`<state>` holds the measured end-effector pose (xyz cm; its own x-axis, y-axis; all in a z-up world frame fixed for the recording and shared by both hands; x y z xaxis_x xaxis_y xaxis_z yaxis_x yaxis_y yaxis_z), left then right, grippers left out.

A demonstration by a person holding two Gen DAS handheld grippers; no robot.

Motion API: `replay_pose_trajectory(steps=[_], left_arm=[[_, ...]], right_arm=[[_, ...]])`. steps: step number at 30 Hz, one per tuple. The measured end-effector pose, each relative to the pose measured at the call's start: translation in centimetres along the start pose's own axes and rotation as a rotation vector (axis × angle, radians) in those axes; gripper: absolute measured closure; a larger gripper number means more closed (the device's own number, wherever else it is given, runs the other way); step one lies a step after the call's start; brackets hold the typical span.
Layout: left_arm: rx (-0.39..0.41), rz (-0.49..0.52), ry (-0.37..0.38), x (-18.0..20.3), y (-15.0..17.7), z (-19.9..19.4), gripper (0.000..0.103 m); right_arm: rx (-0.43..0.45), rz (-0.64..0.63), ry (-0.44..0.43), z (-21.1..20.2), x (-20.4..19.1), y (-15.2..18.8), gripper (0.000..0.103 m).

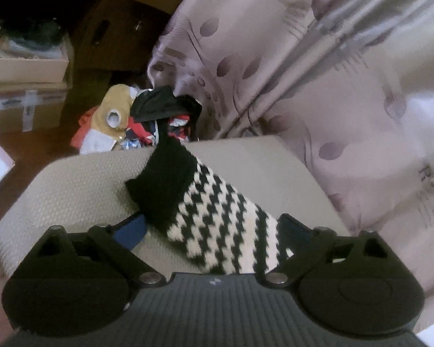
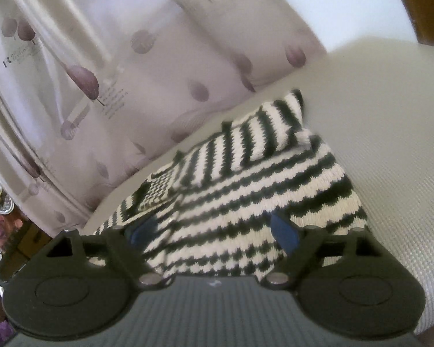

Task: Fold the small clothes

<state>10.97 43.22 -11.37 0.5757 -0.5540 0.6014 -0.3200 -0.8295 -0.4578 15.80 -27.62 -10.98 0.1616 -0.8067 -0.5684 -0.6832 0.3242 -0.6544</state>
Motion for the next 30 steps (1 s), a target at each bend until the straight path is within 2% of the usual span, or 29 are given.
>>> replay_pose_trajectory(steps=[2,3,4,6,7,8,10,14,17,21,24,27,30], left_arm=[[0.006,0.001,-0.014,-0.2,-0.3,0.4,0.033],[-0.001,0.002,-0.032,-0.4,-0.4,0.8,0.078],[-0.045,-0.005,-0.042,-0.9,-0.5,1.6,0.095],[-0.037,-0.048,-0.001,-1.4,-0.9,2.3,0.096],[-0.038,-0.046,-0.014,-1.1,-1.1,2.4,0.097],[-0.035,-0.039,-0.019,-0.3,-1.4,2.4,0.097],[-0.019,-0.028,0.029,2.5,-1.9,1.8,0.097],[0.026,0.126,0.145,13.2,-1.7,-0.4,0.097],[0.024,0.229,0.253,22.1,0.6,-1.6,0.097],[-0.039,0.355,0.401,33.6,6.3,-2.3,0.097],[-0.113,0.460,0.482,40.8,12.4,-1.6,0.097],[-0.193,0.576,0.526,46.3,19.8,0.4,0.097],[-0.284,0.665,0.553,49.4,26.7,3.2,0.097]], right_arm=[[0.000,0.001,-0.003,0.1,-0.2,0.0,0.017],[0.002,0.002,-0.001,0.1,-0.2,0.0,0.017],[0.004,0.003,-0.002,-0.1,-0.2,-0.1,0.017],[0.016,0.009,-0.008,-0.5,-0.2,-0.1,0.017],[0.023,0.012,-0.012,-0.7,-0.2,-0.2,0.017],[0.029,0.012,-0.017,-0.9,-0.2,-0.4,0.017],[0.043,0.006,-0.023,-1.3,-0.3,-0.7,0.017],[0.063,0.025,-0.042,-1.8,0.2,-0.9,0.017],[0.073,0.051,-0.056,-2.1,1.0,-0.8,0.017],[0.092,0.080,-0.070,-2.9,2.5,-0.7,0.017],[0.107,0.120,-0.092,-3.7,4.1,-0.8,0.017],[0.119,0.152,-0.099,-4.3,5.7,-1.0,0.017],[0.119,0.174,-0.101,-4.6,7.3,-0.8,0.017]])
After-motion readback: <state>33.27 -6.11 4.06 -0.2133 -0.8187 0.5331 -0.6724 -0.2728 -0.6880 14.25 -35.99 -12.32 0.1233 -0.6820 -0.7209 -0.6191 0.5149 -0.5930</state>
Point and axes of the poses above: each gripper's, at about its wrist camera, not at the fingertips, and z roughly the way its jaws point, x to its right, y to its underside, the point moved 7 cm from there along z, roughly the way its jaws point, and after that the axes turned 13 degrees about -x, right-handed, at the moved point
